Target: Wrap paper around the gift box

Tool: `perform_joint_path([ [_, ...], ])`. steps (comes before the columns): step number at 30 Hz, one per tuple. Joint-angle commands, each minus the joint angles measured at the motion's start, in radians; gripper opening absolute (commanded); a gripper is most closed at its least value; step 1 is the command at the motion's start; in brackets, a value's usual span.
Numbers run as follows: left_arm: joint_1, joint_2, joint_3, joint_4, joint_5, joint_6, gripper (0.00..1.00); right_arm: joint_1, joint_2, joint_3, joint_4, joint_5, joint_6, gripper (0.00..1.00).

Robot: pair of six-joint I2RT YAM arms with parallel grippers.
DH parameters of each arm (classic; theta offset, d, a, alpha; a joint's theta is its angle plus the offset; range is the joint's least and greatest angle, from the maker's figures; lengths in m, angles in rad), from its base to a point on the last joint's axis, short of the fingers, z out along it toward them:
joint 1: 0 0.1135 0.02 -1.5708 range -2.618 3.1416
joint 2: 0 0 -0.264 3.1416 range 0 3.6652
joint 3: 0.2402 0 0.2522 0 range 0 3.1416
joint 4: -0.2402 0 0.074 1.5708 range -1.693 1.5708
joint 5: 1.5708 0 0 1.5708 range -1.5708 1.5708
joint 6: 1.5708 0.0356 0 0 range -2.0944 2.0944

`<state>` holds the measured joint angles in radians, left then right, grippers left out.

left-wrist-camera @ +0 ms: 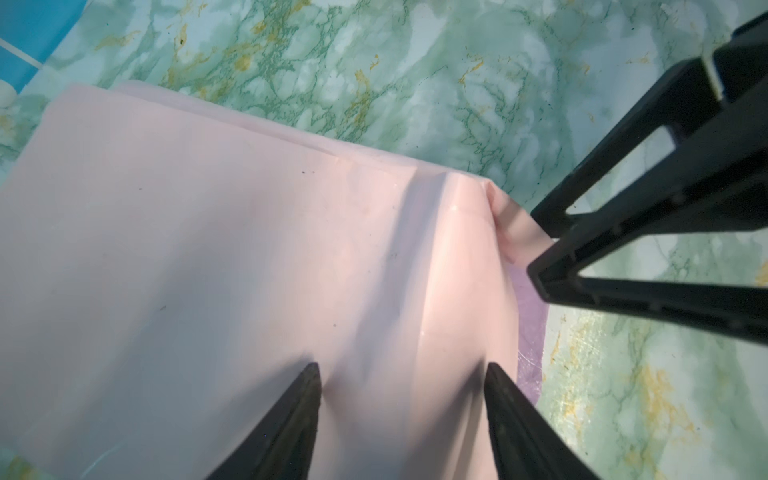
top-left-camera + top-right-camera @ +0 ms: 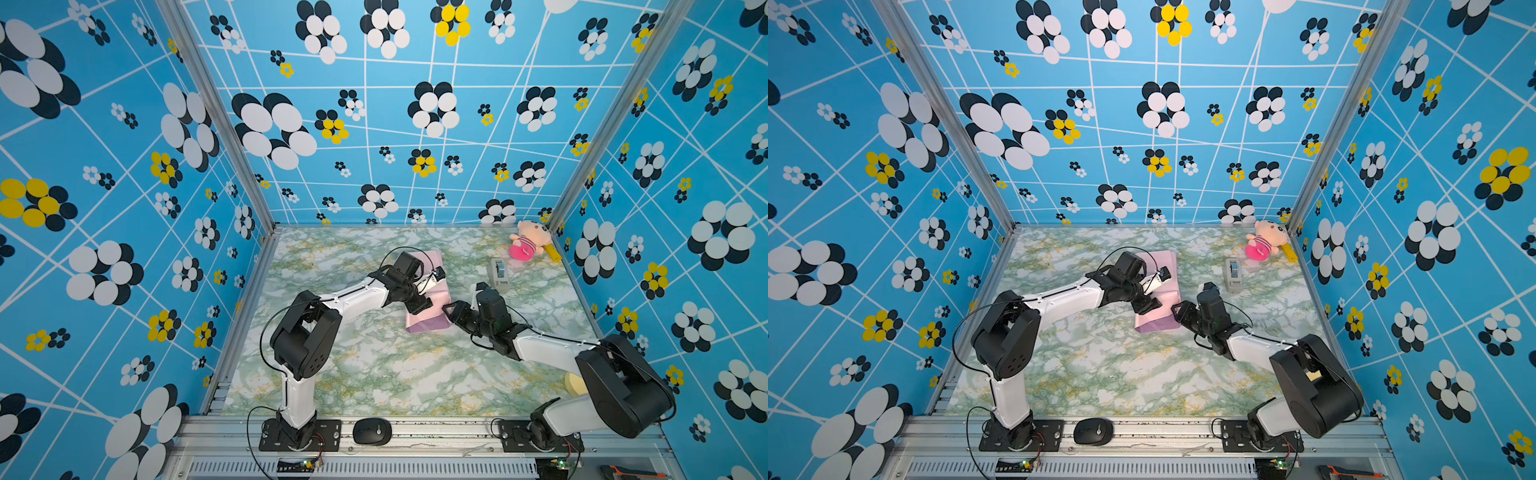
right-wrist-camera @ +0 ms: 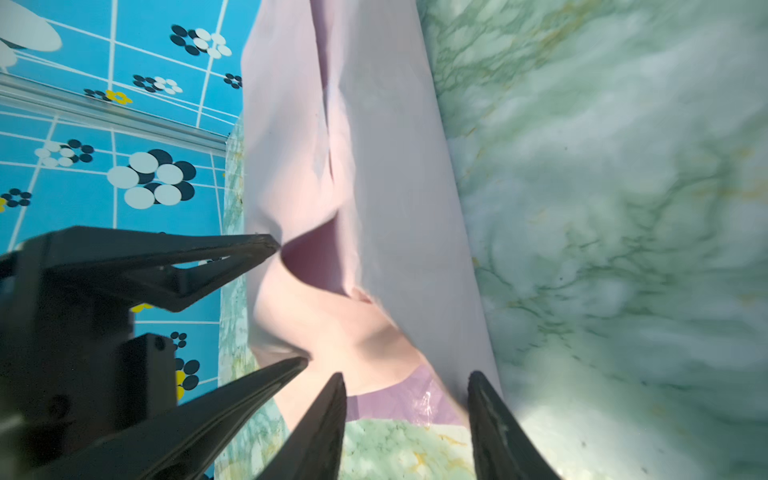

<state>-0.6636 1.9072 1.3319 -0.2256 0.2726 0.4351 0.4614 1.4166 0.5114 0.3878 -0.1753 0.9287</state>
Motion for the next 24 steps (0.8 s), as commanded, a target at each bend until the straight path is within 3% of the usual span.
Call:
perform_joint_path([
  [1,-0.003,-0.029,0.019,-0.05,0.024,-0.008,0.74,-0.053,-0.084,-0.038,-0.082,-0.079,-0.042,0.52],
  [10,-0.008,-0.049,0.1,-0.043,0.081,-0.02,0.78,-0.197,-0.091,-0.018,-0.11,-0.181,-0.052,0.52],
  [15,-0.016,0.029,0.141,-0.097,0.031,0.03,0.76,-0.203,0.022,0.057,-0.126,-0.213,-0.077,0.48],
  [18,-0.02,0.058,0.14,-0.116,-0.001,0.063,0.69,-0.204,0.076,0.086,-0.125,-0.216,-0.087,0.45],
  [24,-0.022,0.085,0.13,-0.119,-0.018,0.08,0.69,-0.201,0.144,0.101,-0.09,-0.23,-0.085,0.42],
])
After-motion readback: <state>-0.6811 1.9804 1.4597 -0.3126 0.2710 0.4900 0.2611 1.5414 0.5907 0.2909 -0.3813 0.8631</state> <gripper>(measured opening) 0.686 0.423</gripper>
